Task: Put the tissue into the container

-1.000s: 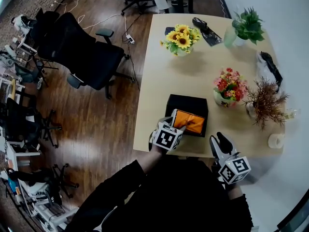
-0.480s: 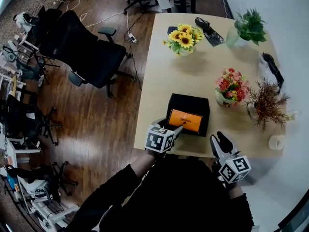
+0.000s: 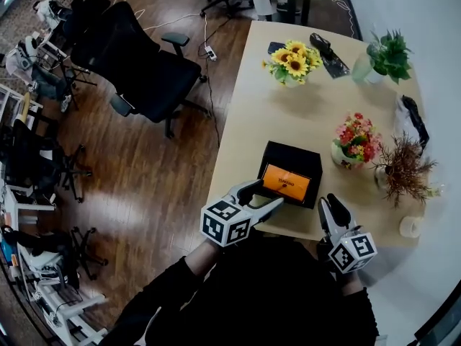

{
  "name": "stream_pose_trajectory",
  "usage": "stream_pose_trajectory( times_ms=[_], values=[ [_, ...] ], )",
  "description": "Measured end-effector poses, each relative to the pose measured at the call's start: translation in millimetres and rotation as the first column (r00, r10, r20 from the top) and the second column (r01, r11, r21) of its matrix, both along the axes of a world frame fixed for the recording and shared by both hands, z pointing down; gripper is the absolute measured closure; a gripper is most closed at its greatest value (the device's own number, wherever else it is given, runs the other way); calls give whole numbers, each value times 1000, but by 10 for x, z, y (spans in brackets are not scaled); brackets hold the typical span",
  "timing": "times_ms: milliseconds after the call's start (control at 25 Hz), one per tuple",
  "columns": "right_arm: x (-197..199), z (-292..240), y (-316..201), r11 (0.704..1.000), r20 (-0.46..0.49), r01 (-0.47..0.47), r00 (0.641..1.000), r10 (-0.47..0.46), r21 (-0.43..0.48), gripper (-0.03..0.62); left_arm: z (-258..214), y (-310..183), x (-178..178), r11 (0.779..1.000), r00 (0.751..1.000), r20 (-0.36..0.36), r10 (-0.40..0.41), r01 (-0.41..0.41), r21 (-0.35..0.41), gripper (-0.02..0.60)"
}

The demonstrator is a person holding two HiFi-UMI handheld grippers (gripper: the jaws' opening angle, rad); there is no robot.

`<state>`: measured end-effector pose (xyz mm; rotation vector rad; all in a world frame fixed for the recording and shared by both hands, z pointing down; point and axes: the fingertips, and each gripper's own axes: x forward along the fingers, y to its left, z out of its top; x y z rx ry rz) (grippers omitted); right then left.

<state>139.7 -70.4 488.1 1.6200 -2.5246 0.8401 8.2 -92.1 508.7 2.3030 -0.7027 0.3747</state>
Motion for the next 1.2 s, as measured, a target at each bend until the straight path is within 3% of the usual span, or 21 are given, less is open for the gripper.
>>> stream_pose_trajectory(
  times_ms=[160, 320, 800, 1200],
  values=[
    [-134, -74, -71, 999, 2, 30, 1000, -30, 19, 487, -132, -28, -117, 999, 998, -48, -33, 35, 33, 287],
    [-203, -44, -87, 999, -6, 39, 999, -39, 9, 490, -80, -81, -273, 992, 985, -122, -121, 116, -50, 298],
    [-130, 8, -61, 1000, -46, 22, 999, -22, 1, 493, 82, -31, -178, 992, 991, -94, -97, 88, -92, 302],
    [-231, 9, -2, 996, -67, 86, 994, -85, 6, 516, 137, -2, -143, 990, 992, -86, -96, 87, -110, 313]
  ],
)
